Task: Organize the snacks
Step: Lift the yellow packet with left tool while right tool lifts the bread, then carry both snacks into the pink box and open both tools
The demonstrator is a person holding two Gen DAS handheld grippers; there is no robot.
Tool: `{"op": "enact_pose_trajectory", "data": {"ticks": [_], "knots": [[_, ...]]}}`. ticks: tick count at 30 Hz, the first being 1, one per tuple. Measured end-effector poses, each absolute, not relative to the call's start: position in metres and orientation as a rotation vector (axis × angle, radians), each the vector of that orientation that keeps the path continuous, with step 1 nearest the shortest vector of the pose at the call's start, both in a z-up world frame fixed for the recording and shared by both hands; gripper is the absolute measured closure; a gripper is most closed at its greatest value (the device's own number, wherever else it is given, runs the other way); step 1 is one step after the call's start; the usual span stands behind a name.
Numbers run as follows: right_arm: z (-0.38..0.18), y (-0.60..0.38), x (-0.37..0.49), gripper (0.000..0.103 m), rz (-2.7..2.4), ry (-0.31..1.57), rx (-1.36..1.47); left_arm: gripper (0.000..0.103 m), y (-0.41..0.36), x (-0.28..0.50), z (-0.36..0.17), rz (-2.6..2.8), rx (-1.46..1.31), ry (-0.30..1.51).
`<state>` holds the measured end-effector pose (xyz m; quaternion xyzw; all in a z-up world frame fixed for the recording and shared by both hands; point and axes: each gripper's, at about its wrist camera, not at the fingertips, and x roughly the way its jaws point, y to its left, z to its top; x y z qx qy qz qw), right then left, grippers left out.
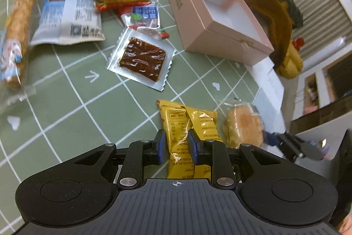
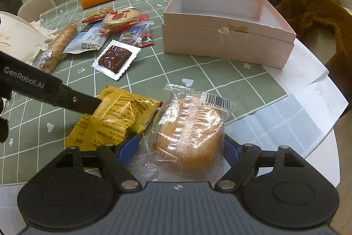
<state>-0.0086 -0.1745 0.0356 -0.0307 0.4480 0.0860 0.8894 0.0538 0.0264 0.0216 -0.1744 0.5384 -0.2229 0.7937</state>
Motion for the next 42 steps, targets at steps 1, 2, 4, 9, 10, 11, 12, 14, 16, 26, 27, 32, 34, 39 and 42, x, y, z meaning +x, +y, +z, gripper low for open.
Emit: {"op": "enact_pose_trajectory", "data": {"ticks": [1,2,4,9,10,11,12,14,16,26,27,32,34,39,42], "knots": [[0.036,-0.174,-0.009,0.023,0.178,0.929,-0.063,0.077,0.027,0.055,0.021,-0.481,-0.395,1.16],[0.036,-0.174,-0.009,0.023,0.178,0.928,-0.063,0.077,0.026,0.057,0.023,-0.494,-0.41,1.156],[0.036,-0.174,-0.009,0.023,0.174,0.927,-0.066,0.077,0.023,0.057,0.032,-0.55,-0.433,1.137],[0.035,-0.173,-0.011,0.023,0.182,0.915,-0.075,0.072,-0.001,0.052,0.051,-0.672,-0.354,1.091],[0.035,-0.173,-0.011,0.023,0.183,0.912,-0.074,0.07,-0.006,0.051,0.05,-0.665,-0.327,1.096],[0.035,-0.173,-0.011,0.023,0.183,0.91,-0.075,0.063,-0.01,0.052,0.047,-0.658,-0.319,1.099],[0.035,-0.173,-0.011,0.023,0.183,0.908,-0.076,0.059,-0.012,0.053,0.045,-0.653,-0.319,1.104],[0.034,-0.173,-0.012,0.023,0.184,0.905,-0.078,0.051,-0.017,0.054,0.043,-0.644,-0.303,1.106],[0.034,-0.174,-0.012,0.023,0.182,0.905,-0.079,0.047,-0.021,0.053,0.043,-0.639,-0.271,1.104],[0.047,-0.192,-0.009,0.023,0.154,0.891,-0.004,0.052,-0.022,0.048,0.055,-0.603,-0.141,1.049],[0.047,-0.193,-0.007,0.023,0.151,0.889,0.003,0.052,-0.022,0.046,0.055,-0.621,-0.14,1.057],[0.042,-0.195,0.001,0.033,0.152,0.919,0.024,0.055,-0.024,0.038,0.055,-0.675,-0.122,1.055],[0.04,-0.192,0.002,0.034,0.153,0.928,0.023,0.056,-0.023,0.035,0.056,-0.689,-0.111,1.043],[0.041,-0.19,0.001,0.034,0.153,0.919,0.019,0.056,-0.011,0.032,0.061,-0.74,-0.154,1.033],[0.043,-0.193,0.001,0.034,0.144,0.913,0.021,0.056,-0.008,0.031,0.066,-0.753,-0.146,1.019]]}}
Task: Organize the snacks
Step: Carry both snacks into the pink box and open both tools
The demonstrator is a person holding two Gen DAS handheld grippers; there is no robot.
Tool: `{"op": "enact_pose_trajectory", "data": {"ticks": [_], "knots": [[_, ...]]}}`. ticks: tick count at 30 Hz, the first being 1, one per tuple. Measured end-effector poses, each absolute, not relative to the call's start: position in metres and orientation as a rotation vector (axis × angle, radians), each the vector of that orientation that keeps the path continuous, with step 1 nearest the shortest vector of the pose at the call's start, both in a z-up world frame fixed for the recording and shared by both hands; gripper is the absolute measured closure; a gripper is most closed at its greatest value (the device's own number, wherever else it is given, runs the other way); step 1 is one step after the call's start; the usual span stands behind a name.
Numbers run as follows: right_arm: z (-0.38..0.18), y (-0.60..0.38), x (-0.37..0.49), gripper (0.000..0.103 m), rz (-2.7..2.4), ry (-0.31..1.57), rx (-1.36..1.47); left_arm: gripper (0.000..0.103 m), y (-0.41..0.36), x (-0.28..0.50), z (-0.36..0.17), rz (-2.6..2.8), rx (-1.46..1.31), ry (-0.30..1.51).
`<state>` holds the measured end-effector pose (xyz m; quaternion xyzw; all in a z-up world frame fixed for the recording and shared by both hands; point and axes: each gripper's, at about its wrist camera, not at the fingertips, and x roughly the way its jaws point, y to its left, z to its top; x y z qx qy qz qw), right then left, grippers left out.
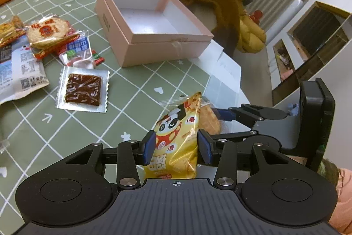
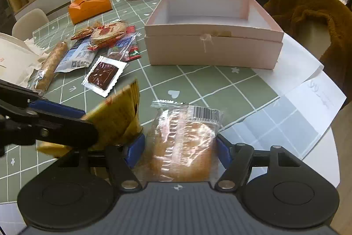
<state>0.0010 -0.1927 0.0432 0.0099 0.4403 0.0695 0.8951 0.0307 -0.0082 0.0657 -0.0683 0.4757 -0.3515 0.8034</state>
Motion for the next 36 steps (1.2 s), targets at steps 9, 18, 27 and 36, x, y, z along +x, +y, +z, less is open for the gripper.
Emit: {"op": "enact_pose_trajectory", "data": {"ticks": [9,18,27,36], "knots": [[0.052,-0.212,-0.002,0.035,0.113,0.898,0.093,0.056,-0.02,0.017,0.078,-0.841,-0.003,0.969],[0.06,-0.216,0.007,0.035,0.099,0.878,0.098,0.052,-0.03,0.005,0.058,-0.789,0.113,0.998],[0.062,-0.242,0.0,0.033,0.056,0.881,0.113,0.048,-0.052,0.022,0.036,-0.672,0.188,0.996],[0.047,-0.214,0.004,0.028,0.154,0.938,0.084,0.067,-0.023,0.03,0.048,-0.603,0.014,1.0]]}}
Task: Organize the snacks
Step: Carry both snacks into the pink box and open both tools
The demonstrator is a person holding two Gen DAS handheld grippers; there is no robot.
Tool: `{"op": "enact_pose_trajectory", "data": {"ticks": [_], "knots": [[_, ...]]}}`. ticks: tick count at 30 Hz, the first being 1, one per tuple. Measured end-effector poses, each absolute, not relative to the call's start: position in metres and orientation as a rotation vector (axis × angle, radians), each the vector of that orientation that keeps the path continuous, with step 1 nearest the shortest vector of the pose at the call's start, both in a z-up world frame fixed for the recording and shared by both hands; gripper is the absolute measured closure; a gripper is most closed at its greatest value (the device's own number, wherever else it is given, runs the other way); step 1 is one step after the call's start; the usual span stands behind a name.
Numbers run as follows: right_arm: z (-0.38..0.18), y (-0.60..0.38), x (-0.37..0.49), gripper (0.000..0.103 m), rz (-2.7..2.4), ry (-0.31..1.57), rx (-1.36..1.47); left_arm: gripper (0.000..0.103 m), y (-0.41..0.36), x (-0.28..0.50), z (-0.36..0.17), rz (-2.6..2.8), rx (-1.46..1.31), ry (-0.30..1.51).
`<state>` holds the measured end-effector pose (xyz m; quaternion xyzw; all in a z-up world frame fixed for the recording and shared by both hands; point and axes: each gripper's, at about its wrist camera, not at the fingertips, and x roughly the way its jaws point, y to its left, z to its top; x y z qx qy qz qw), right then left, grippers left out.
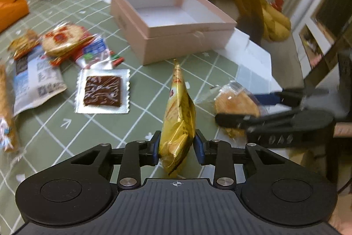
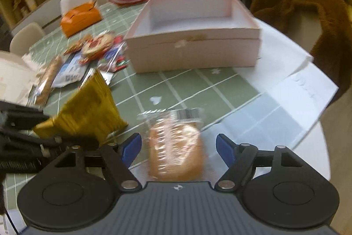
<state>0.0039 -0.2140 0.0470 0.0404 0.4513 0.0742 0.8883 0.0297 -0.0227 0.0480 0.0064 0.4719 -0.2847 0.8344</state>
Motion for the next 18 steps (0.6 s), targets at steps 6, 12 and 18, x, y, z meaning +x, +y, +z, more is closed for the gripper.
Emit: {"op": "enact_pose_trajectory", "data": {"ticks": [6,12,18], "knots": [[0.05,-0.209,0.003,0.047,0.184,0.948,0.036,0.07,-0.02,0.034,0.049,-0.583,-0.029,0.998],[0.09,-0.228,0.017,0.051,0.227,0.885,0.158,0.071,-0.014,0.058,0.078,-0.625,-0.17,0.91],[0.166,-0.24,0.104,0.051,0.177,0.757,0.159,0.07,-0.026,0.147,0.143,-0.668,-0.263,0.756]]}}
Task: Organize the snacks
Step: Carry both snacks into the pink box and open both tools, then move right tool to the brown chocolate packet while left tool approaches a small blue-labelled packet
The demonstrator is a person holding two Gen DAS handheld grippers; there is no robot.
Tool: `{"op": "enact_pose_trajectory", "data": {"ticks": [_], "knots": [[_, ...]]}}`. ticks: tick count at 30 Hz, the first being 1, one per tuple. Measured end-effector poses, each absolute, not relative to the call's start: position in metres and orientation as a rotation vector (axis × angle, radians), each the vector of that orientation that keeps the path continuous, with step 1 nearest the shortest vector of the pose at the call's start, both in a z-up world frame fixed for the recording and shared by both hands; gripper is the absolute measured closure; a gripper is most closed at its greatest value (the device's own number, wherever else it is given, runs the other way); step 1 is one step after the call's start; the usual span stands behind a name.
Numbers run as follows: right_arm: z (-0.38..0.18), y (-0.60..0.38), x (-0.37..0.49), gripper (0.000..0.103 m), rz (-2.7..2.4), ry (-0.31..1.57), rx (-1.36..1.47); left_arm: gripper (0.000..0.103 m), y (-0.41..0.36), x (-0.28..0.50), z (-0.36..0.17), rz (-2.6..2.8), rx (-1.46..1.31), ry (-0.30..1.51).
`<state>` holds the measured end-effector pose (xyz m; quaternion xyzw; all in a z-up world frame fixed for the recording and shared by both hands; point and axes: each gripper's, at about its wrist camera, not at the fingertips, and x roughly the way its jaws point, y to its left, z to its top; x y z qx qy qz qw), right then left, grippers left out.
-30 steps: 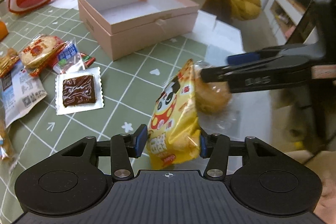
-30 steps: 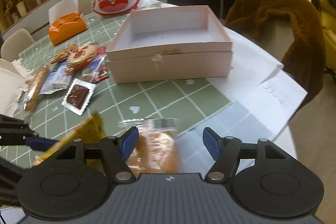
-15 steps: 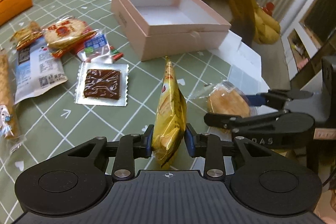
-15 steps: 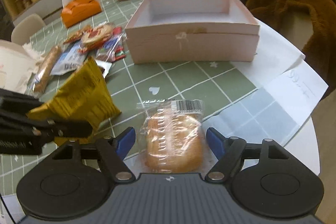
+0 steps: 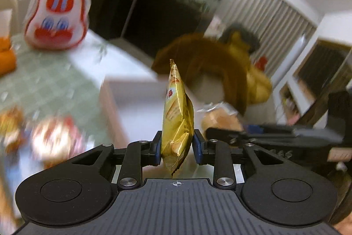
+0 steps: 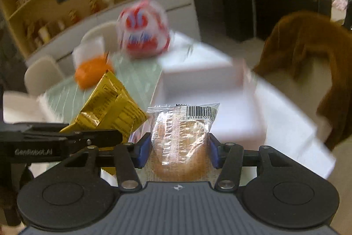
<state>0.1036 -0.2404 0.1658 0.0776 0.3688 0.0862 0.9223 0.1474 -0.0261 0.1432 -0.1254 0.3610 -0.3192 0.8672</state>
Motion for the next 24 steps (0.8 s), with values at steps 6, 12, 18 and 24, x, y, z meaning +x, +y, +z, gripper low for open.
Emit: {"op": "enact_pose_trajectory", "data": {"ticks": [6,12,18,24], "knots": [[0.161,-0.261,0.197,0.041,0.086,0.823,0.277,0.067,-0.047,0.245,0.124,-0.618,-0.388,0.891],[0.14,-0.255,0.148,0.037,0.11,0.816,0.193,0.067,-0.008,0.214,0.113,-0.532,-0.386,0.856],[0.086,-0.21,0.108,0.037,0.238,0.912,0.059,0.068,0.038,0.159,0.071,-0.385,-0.379,0.891],[0.062,-0.164,0.118,0.037,0.335,0.921,0.075,0.068,0.075,0.128,0.049,-0.285,-0.4,0.949]]}}
